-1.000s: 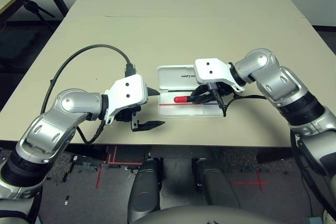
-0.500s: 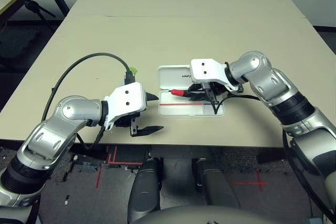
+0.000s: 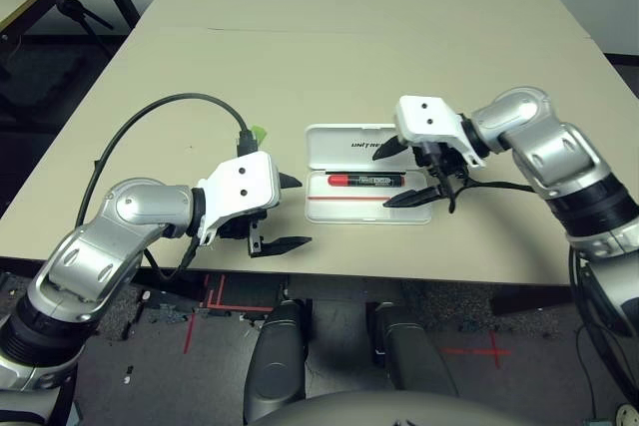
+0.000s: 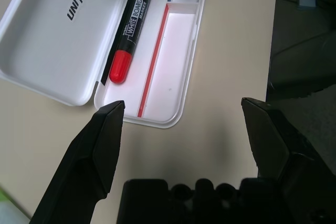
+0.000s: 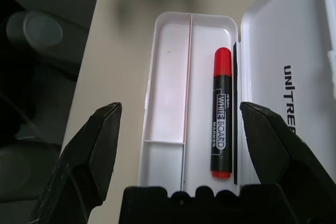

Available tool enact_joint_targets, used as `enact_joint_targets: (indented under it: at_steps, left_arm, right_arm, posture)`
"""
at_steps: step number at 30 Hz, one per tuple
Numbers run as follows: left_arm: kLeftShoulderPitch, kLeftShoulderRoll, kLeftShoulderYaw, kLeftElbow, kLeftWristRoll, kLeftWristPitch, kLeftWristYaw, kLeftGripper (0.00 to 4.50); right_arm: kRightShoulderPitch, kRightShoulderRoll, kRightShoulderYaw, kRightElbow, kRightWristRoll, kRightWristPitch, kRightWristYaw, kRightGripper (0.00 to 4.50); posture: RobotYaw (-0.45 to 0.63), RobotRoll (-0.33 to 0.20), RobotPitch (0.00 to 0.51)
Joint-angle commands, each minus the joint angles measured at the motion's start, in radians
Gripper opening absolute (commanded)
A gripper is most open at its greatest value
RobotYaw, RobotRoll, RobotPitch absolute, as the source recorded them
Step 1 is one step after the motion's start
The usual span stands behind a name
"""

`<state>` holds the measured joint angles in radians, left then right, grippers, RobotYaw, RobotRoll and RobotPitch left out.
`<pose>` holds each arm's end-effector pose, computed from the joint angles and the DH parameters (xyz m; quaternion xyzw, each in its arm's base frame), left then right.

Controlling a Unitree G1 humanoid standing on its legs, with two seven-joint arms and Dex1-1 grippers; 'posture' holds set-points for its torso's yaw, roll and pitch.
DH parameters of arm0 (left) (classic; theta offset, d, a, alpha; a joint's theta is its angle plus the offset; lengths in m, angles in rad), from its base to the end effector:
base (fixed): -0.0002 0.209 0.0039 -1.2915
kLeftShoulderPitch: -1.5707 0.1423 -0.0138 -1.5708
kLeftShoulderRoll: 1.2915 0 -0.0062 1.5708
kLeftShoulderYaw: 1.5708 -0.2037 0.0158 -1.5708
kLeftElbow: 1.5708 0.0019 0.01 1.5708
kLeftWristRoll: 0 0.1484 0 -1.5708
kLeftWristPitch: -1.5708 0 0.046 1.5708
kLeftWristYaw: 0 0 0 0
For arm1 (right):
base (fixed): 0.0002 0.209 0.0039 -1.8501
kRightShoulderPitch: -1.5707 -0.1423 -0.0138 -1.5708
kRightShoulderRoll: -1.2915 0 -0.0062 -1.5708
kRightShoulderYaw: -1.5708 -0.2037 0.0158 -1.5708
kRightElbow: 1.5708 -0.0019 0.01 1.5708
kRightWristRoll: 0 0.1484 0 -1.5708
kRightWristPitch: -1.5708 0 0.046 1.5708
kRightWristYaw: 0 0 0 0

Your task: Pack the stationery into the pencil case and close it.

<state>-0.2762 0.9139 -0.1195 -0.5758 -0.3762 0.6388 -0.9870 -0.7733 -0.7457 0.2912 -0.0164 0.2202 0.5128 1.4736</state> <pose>0.2219 0.2149 0.1887 0.2882 0.1234 -0.5570 0.7691 0.3159 -0.2007 0.2249 -0.2868 0.1517 0.6725 0.6652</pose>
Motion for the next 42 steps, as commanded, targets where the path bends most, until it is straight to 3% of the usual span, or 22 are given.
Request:
enact_joint_targets:
  at_steps: [1, 10, 18, 28, 38, 42]
  left_arm:
    - [0.025, 0.007, 0.012, -0.007, 0.005, 0.001, 0.013, 4.5]
    - [0.026, 0.017, 0.064, 0.059, 0.034, 0.037, 0.075, 4.5]
    - [-0.044, 0.019, 0.039, 0.151, 0.108, 0.141, 0.158, 4.5]
    - [-0.306, -0.151, 0.046, 0.444, 0.146, 0.406, 0.364, 4.5]
    - [-0.445, -0.287, 0.013, 0.699, 0.187, 0.425, 0.452, 4.5]
    - [-0.464, -0.308, -0.01, 0.771, 0.209, 0.425, 0.465, 4.5]
  right_arm:
    - [0.046, -0.061, -0.098, -0.06, 0.101, 0.062, 0.023, 4.48]
    - [0.225, -0.166, -0.299, -0.244, 0.297, 0.165, -0.038, 4.48]
    - [0.256, -0.179, -0.289, -0.272, 0.318, 0.16, -0.089, 4.48]
    - [0.264, -0.164, -0.243, -0.256, 0.296, 0.13, -0.127, 4.48]
    - [0.281, -0.167, -0.229, -0.263, 0.296, 0.121, -0.152, 4.48]
    - [0.282, -0.167, -0.223, -0.266, 0.295, 0.12, -0.163, 4.48]
  posture:
    - [0.12, 0.0, 0.158]
    - [0.09, 0.0, 0.147]
    - [0.08, 0.0, 0.144]
    - [0.08, 0.0, 0.149]
    - [0.07, 0.0, 0.153]
    - [0.05, 0.0, 0.154]
